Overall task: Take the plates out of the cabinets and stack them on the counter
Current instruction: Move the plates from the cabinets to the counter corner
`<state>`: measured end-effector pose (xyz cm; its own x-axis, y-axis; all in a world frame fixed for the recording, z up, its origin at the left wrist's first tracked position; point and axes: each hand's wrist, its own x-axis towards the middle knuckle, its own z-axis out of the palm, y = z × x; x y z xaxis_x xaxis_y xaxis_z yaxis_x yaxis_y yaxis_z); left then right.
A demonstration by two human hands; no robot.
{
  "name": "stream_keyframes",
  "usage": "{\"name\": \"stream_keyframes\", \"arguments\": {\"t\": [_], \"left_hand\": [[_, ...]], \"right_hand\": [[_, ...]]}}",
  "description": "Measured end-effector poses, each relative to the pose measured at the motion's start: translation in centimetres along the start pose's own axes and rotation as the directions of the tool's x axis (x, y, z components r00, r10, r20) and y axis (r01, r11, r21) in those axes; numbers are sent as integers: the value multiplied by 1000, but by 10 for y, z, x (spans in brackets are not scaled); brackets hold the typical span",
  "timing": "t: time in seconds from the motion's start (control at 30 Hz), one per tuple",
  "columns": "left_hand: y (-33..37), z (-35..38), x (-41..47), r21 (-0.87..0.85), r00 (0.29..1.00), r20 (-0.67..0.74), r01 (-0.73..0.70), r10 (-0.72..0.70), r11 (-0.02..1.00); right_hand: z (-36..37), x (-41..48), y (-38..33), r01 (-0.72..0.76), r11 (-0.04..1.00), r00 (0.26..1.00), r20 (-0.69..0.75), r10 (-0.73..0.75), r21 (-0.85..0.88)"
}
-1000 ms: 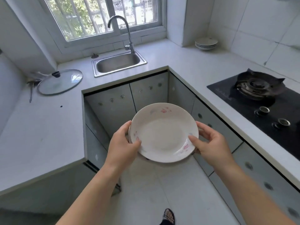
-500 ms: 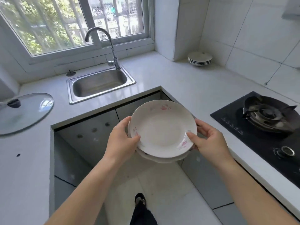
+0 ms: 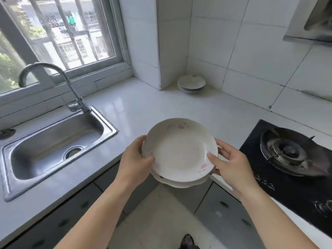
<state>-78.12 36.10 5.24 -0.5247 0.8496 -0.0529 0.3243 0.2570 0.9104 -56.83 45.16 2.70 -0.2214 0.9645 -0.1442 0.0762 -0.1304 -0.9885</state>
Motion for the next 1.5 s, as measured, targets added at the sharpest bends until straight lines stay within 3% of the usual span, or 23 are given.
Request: {"name": "stream_keyframes", "arguments": {"t": [0.4,0.77,1.17,1.5], "left_hand": [[35,63,192,43,997,74,-38,35,998],[53,112,315,18,988,147,36,-38,999],[80,146,475,74,963,269,-44,22,996],[65,171,593,128,973,228,15,-44,992]], "right_hand": [[-12,179,-32,-4,1000,995,-96,3,-13],[-19,301,-39,-51,999,990,-131,51,0],[-7,438,-57,-74,996,961,-269,60,-44],[28,558,-43,-91,992,957,-283,64,-83]]}}
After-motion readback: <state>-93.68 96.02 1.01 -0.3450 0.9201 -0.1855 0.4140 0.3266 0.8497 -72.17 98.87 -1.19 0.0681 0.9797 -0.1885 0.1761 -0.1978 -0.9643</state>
